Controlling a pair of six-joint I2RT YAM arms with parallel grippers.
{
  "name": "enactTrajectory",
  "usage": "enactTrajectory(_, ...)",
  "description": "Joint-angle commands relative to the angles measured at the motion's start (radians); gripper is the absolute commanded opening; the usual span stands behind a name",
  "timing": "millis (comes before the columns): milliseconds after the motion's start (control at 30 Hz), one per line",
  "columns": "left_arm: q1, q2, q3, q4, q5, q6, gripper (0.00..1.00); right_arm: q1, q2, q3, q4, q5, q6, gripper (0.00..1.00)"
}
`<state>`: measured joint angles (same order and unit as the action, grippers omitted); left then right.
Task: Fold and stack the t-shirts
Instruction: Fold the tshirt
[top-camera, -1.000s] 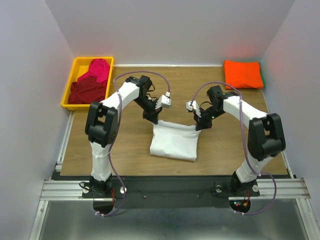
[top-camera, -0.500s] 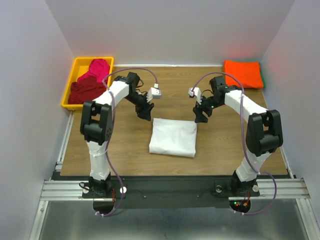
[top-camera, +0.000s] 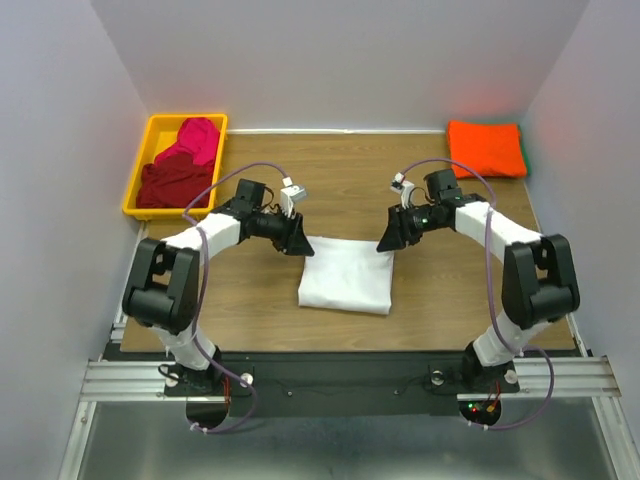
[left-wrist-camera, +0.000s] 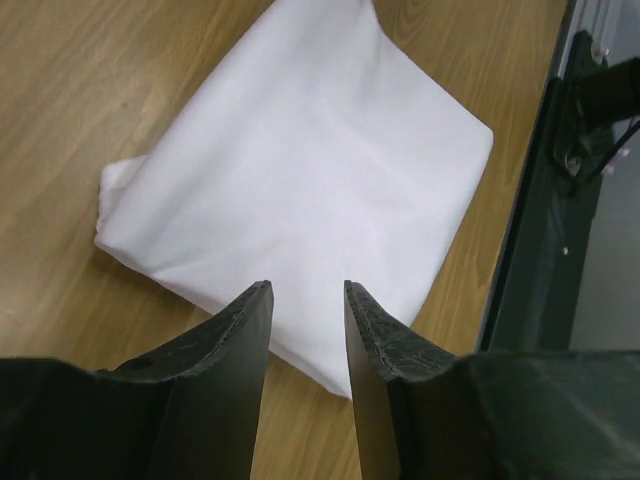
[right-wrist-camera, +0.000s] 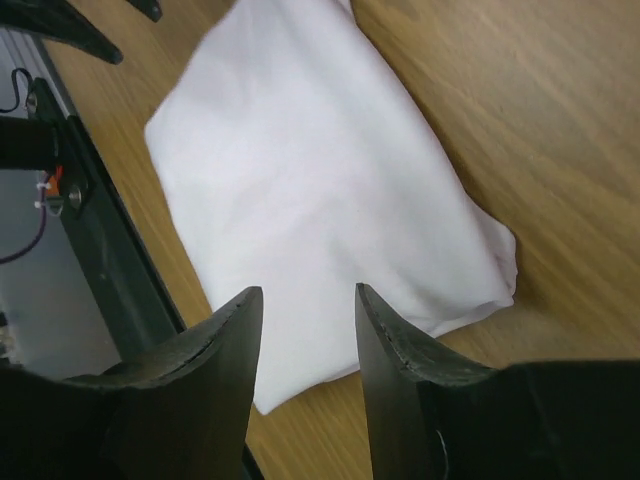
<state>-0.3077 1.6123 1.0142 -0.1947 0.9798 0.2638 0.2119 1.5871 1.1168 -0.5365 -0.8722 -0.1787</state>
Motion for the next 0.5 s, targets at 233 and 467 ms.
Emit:
enactTrajectory(233, 0.022, 0.331, -0.031, 0.538, -0.039, -0.532, 0.38, -0.037, 0.352, 0.015, 0.329, 0.124, 0.277, 0.42)
enactTrajectory(467, 0.082, 0.449, 0.171, 0.476, -0.007, -0.508, 0.31, -0.052, 0.475, 0.253, 0.336, 0.171, 0.261, 0.41)
